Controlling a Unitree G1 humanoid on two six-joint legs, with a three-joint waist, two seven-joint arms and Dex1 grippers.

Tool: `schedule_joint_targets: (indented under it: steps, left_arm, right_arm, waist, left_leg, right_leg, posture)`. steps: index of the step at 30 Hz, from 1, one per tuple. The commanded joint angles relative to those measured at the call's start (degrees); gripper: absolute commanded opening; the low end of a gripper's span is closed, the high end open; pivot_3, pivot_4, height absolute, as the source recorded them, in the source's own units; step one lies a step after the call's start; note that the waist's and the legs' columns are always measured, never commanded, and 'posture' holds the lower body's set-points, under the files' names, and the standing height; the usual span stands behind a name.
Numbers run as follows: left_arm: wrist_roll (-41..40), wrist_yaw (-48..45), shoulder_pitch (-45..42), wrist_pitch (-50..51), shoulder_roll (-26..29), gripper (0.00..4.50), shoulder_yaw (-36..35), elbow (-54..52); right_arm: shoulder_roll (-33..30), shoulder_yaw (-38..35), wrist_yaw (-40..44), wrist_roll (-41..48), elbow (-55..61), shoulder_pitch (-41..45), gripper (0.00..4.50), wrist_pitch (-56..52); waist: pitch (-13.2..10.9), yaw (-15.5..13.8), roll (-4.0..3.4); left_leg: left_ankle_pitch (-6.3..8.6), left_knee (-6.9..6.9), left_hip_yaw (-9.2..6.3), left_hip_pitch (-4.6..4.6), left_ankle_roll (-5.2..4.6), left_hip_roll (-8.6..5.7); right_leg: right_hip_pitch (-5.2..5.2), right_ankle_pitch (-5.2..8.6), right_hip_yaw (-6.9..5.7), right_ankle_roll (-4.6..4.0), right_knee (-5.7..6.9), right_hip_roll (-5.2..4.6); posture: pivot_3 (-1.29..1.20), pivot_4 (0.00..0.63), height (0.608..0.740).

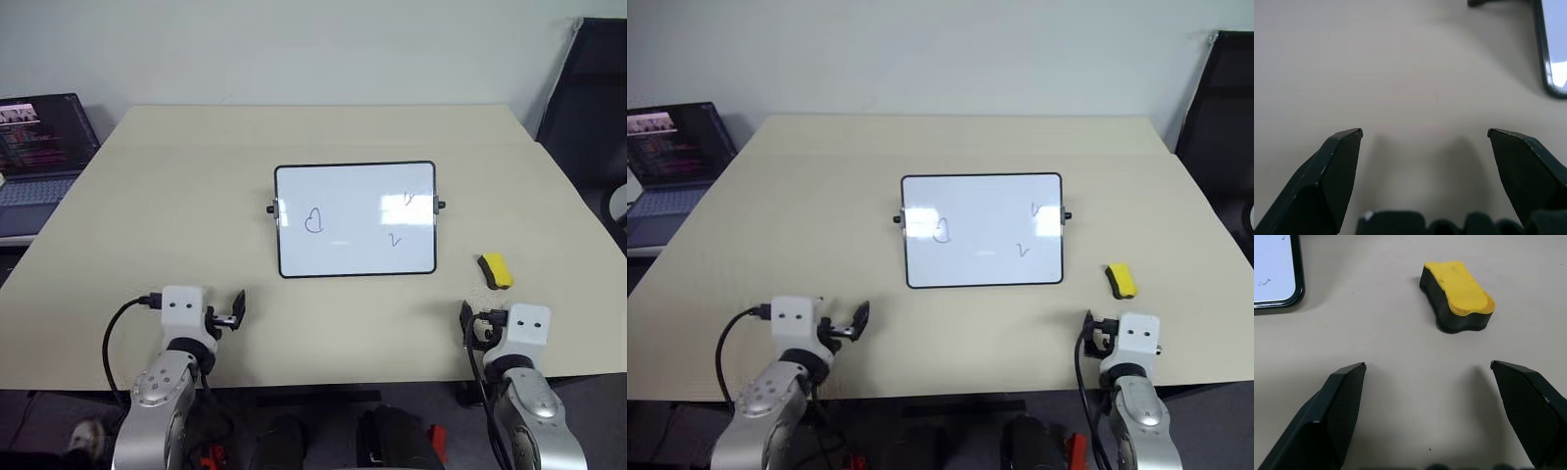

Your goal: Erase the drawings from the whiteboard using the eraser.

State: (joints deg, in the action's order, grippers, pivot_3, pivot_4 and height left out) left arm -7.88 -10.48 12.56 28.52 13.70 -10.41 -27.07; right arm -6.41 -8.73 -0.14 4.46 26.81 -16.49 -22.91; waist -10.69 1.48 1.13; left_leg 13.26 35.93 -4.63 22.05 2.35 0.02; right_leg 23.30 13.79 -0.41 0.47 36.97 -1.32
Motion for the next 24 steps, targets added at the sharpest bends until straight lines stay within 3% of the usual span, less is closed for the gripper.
schedule_joint_targets:
  steps: [1,11,24]
  left_arm:
    - [-0.6,0.5,0.1,0.7,-0.5,4.50,0.8,-4.5]
    - [0.1,0.7,1.9,-2.5,-2.3,4.50,1.9,-3.4]
    - [-1.0,-0.5,-5.4,-4.8,-1.3,4.50,0.8,1.9]
  right_arm:
    - [-1.4,-0.7,1.1,-0.1,2.1,0.1,4.46,-0.7]
    - [-3.7,-3.9,2.9,1.4,0.1,1.2,4.46,-0.3]
    - [-2.1,-6.4,1.6,2.8,-4.2,5.1,4.46,0.7]
  waist:
    - [0.0,0.0,0.01]
    - [0.0,0.0,0.01]
    - [0.0,0.0,0.01]
  left_leg:
    - [0.00,0.00,-0.01,0.00,0.00,0.00]
    - [0.01,0.00,0.00,0.00,0.02,0.05]
    - [0.01,-0.01,0.03,-0.01,0.01,-0.15]
  right_leg:
    - [0.00,0.00,0.00,0.00,0.00,0.00]
    - [0.00,0.03,-0.01,-0.04,-0.02,0.01]
    - [0.01,0.02,-0.05,-0.03,0.00,0.07]
  posture:
    - [0.00,0.150,0.740]
    - [0.00,0.150,0.740]
    - [0.00,0.150,0.740]
